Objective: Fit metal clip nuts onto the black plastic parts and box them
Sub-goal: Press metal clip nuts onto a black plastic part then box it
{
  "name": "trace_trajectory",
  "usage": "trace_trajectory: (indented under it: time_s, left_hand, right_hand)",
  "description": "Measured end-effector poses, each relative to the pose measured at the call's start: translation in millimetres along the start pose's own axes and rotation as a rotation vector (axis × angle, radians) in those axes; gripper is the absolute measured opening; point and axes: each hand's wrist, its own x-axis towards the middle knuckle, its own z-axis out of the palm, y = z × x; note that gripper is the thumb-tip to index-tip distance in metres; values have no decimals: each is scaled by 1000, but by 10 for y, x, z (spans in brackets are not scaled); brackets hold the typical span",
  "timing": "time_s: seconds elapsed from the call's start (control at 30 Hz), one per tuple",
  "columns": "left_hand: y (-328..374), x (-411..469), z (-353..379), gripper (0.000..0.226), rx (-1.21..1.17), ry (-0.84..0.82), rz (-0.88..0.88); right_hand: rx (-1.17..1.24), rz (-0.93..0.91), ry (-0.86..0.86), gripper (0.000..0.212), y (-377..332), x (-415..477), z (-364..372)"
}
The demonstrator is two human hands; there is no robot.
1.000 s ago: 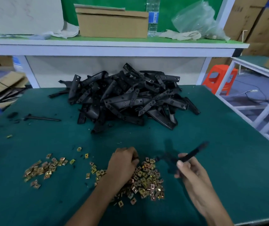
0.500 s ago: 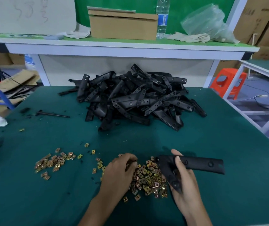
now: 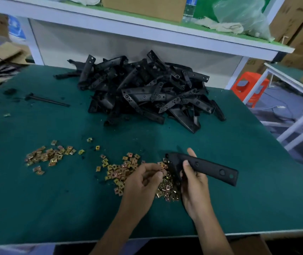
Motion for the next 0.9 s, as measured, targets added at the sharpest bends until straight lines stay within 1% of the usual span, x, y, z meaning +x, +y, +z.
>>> trace_trajectory:
  time_s: [0.07,0.1,0.2,0.27,0.33,0.4,0.47,0.57,0.7,0.9]
  left_hand:
    - [-22,-58,33,20,47,-23,49]
    - [-22,-74,41,17,80,-22,75]
    - [5,-97,46,13,146,9,130]
    - [35,-104,36,15,157,38,151]
    - [68,-98,32,19,75,32,88]
    - [113,-82,38,19,-101,2,-26]
    - [152,-75,57,18,-272,-9,-113]
    - [185,-107,105,22,-426,-7,-176]
    - [195,-154,170,28,-456,1,-183]
    - [219,-152,188,26,-520,31,-232]
  right_hand:
    - [52,21,-28,57,-21,5,-48]
    - [76,38,-44,54,-27,3,-64]
    - [108,105,-62,35,-30,-12,-84]
    - [139,165,-111,27,-25,-19,-87]
    - [168,210,-190,25,-35,-28,-75]
    - [198,211,-252,23,-63,-35,-69]
    - [239,227,-316,26,-74,-62,-69]
    - [267,271,-346,32,-43,-123,-68]
    - [289,319,-323,37,31,-172,-67]
    - [270,325,-304,47,12,-164,-55]
